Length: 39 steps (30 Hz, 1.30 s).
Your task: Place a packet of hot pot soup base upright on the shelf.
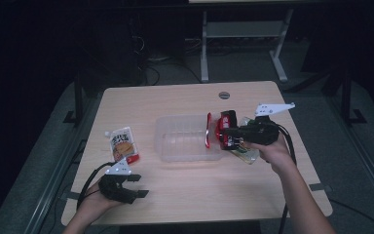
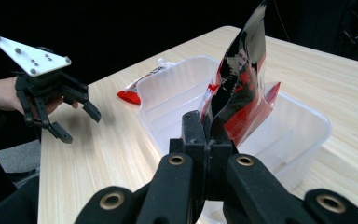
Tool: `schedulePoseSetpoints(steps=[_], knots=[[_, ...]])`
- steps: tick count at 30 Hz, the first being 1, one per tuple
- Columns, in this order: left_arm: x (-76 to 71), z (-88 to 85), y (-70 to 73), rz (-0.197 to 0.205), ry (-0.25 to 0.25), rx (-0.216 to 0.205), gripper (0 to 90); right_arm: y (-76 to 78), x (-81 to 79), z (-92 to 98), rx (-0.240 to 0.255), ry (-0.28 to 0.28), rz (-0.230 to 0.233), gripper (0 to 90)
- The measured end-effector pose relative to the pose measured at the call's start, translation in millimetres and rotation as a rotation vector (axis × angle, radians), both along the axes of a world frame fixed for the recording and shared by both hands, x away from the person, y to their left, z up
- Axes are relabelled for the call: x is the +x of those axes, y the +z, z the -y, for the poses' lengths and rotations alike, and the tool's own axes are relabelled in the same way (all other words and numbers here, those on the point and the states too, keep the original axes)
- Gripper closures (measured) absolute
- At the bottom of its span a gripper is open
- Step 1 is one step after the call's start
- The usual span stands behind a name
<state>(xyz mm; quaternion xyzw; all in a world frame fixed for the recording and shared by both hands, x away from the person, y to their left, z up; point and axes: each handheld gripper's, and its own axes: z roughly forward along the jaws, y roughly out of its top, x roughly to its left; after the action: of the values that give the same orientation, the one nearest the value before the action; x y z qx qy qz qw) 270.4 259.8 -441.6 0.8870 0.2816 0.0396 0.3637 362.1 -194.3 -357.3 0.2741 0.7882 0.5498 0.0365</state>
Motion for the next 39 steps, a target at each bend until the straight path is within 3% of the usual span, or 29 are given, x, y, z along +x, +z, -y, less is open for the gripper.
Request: schedulePoseSetpoints(steps=[21,28,39], knots=[[0.1,2.9,-2.2,-0.012,0.0,0.009,32.2,-11.5,7.8,-7.5,-0.007,-0.034,-0.034,89.7],[0.1,3.3,-2.9,-0.017,-0.002,0.008,32.2,-15.0,16.2,-21.5,-0.066,-0.042,-0.043,89.8],[0.4,3.4,-3.6,-0.011,-0.013,0.017,32.1,-26.7,33.4,-37.2,-0.089,-0.045,-0.081,89.0]])
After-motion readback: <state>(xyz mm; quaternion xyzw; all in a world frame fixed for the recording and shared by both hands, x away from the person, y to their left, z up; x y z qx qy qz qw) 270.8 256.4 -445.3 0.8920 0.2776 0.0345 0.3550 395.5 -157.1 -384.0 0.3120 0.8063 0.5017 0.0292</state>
